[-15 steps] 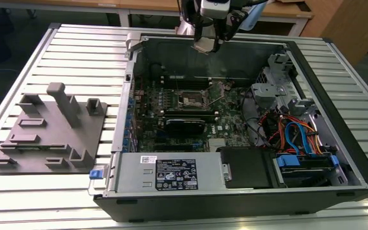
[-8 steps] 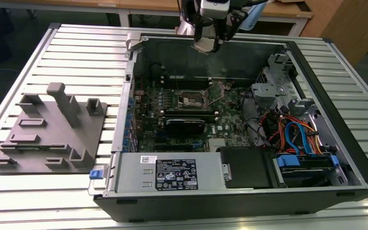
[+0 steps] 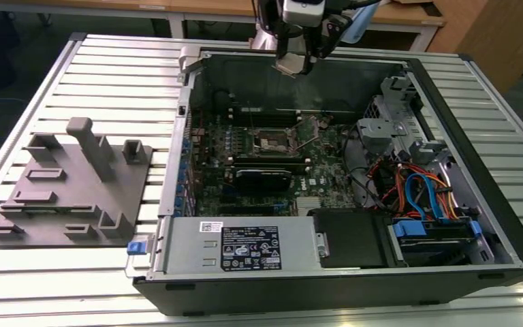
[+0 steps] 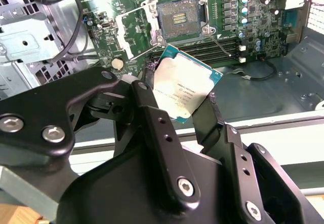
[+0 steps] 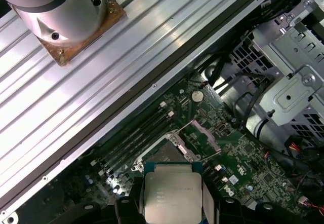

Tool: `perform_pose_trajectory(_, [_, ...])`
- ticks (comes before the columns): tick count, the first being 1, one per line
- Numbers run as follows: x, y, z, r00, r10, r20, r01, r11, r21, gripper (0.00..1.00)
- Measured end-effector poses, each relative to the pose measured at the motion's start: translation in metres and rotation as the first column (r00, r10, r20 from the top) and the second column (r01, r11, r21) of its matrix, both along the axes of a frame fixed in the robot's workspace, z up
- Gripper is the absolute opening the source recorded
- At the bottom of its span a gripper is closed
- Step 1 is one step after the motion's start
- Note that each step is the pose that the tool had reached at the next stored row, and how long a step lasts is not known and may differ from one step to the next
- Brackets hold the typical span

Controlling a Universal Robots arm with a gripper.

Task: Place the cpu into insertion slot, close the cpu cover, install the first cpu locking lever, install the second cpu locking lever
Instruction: 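Place the cpu into insertion slot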

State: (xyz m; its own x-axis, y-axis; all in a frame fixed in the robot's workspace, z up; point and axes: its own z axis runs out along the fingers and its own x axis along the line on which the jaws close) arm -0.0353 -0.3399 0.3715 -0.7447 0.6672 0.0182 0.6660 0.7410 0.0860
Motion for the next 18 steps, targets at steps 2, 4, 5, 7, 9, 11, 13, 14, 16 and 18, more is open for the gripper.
perform_pose_trajectory(2, [0.0000, 0.0000, 0.0000, 0.9999, -0.012, 0.0000, 0.012, 0.9999, -0.0001, 0.54])
perform_pose_trajectory(4, [0.0000, 0.0000, 0.0000, 0.9997, -0.025, 0.0000, 0.025, 0.9997, 0.0000, 0.54])
perform_pose_trajectory(5, [0.0000, 0.0000, 0.0000, 0.9995, -0.032, 0.0000, 0.032, 0.9995, 0.0000, 0.54])
perform_pose_trajectory(7, [0.0000, 0.0000, 0.0000, 0.9989, -0.046, 0.0000, 0.046, 0.9989, 0.0000, 0.54])
perform_pose_trajectory(9, [0.0000, 0.0000, -0.0001, 0.9981, -0.062, 0.0000, 0.062, 0.9981, 0.0000, 0.54])
perform_pose_trajectory(11, [0.0000, 0.0000, -0.0001, 0.9970, -0.078, 0.0000, 0.078, 0.9970, 0.0000, 0.54])
perform_pose_trajectory(13, [0.0000, 0.0000, -0.0001, 0.9957, -0.093, 0.0000, 0.093, 0.9957, 0.0000, 0.54])
perform_pose_trajectory(14, [0.0000, 0.0000, -0.0001, 0.9951, -0.099, -0.0001, 0.099, 0.9951, 0.0000, 0.54])
perform_pose_trajectory(16, [0.0000, 0.0000, -0.0001, 0.9948, -0.102, 0.0000, 0.102, 0.9948, 0.0000, 0.54])
perform_pose_trajectory(18, [0.0000, 0.0000, -0.0001, 0.9947, -0.102, 0.0000, 0.102, 0.9947, -0.0001, 0.54])
